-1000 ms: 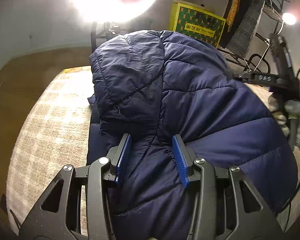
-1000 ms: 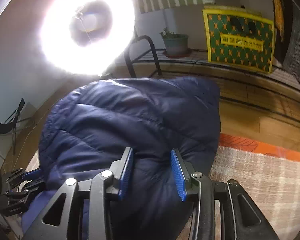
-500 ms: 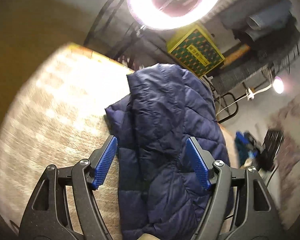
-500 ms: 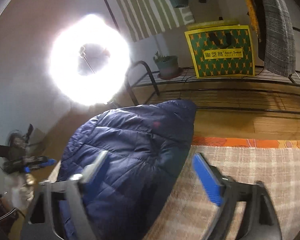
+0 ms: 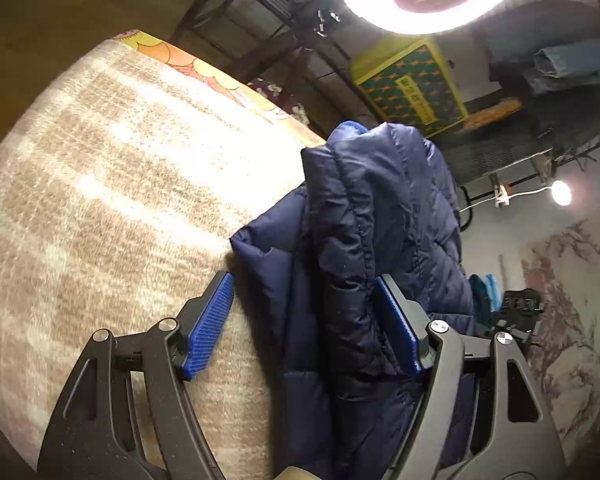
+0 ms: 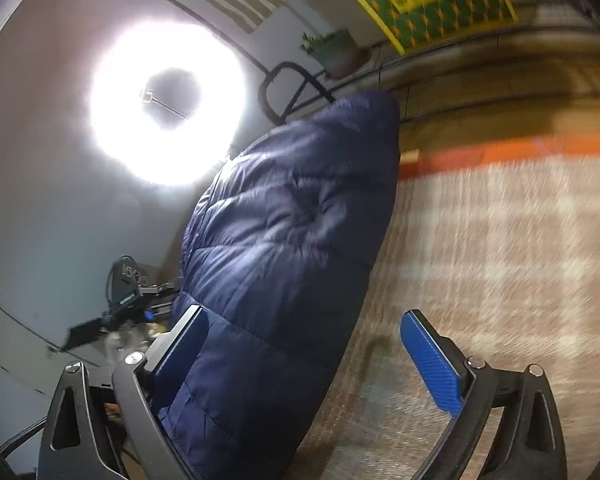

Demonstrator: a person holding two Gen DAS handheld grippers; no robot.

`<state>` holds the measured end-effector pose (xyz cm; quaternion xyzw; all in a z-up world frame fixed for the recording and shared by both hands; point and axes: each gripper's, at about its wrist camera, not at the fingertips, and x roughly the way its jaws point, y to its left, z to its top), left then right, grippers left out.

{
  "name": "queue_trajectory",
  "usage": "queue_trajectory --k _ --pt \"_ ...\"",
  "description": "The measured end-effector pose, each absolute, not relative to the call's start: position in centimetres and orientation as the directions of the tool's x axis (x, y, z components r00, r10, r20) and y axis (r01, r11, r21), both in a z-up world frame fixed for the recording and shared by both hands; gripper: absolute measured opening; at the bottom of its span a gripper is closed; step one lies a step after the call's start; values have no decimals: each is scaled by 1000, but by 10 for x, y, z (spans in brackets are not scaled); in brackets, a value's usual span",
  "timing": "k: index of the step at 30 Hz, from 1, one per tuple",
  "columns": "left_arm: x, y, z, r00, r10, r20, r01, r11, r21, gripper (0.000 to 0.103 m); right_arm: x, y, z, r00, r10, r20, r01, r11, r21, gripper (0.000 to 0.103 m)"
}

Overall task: Fold large clothes
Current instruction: 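Grasp the folded jacket with both grippers and lift it off the bed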

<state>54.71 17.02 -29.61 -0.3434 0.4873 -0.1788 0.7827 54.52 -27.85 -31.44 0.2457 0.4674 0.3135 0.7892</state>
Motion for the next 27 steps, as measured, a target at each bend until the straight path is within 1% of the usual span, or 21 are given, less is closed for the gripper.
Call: queue_trajectory --k 3,4,6,8,13,14,15,16,17,18,19,20,21,22,23,26,27 --pt "553 173 -299 462 -644 -609 -53 666 -744 75 547 -275 -326 342 759 -554 -264 643 719 99" --pt "555 173 -301 462 -660 -593 -52 647 -761 77 548 -272 -326 354 761 -543 -278 640 716 99" --pt "561 170 -305 459 -699 -548 -42 599 -800 77 550 -267 -326 341 788 -513 -290 607 740 99" --pt "569 163 -306 454 -711 -537 -33 589 -808 77 555 -260 -327 327 806 -493 -294 583 757 99" --pt "583 153 -306 453 -699 -553 -16 614 -789 77 564 -238 -326 331 780 -531 -325 622 712 98" --pt "584 151 -305 456 -693 -558 -18 620 -785 76 565 -235 -327 336 776 -534 -328 627 706 96" --pt "587 147 -304 463 -681 -568 -24 630 -776 66 567 -233 -327 336 776 -534 -328 628 706 94" --pt "591 141 -305 455 -672 -584 -35 642 -766 51 569 -230 -328 340 770 -539 -323 634 702 88" --pt "592 135 -305 450 -667 -594 -38 650 -759 45 571 -228 -328 342 766 -544 -312 639 703 79" --pt "591 130 -302 459 -648 -608 -36 670 -741 39 570 -229 -328 342 765 -546 -299 640 708 74" --pt "589 124 -296 474 -625 -620 -15 698 -716 31 570 -230 -329 346 762 -548 -282 641 714 66" --pt "588 119 -290 485 -609 -628 2 719 -695 28 570 -233 -329 353 759 -546 -267 642 719 55" --pt "585 117 -286 490 -599 -634 8 730 -683 24 569 -237 -327 357 758 -546 -261 642 721 49" --pt "582 113 -279 496 -586 -641 18 745 -667 21 567 -239 -324 361 756 -546 -259 644 720 40" --pt "579 112 -274 502 -580 -642 24 751 -660 19 564 -240 -320 368 750 -549 -265 651 711 34" --pt "565 108 -255 525 -567 -635 41 762 -646 15 555 -235 -303 387 714 -584 -301 696 652 27" --pt "562 106 -250 530 -566 -632 45 762 -646 15 551 -234 -297 394 703 -592 -310 708 634 26"
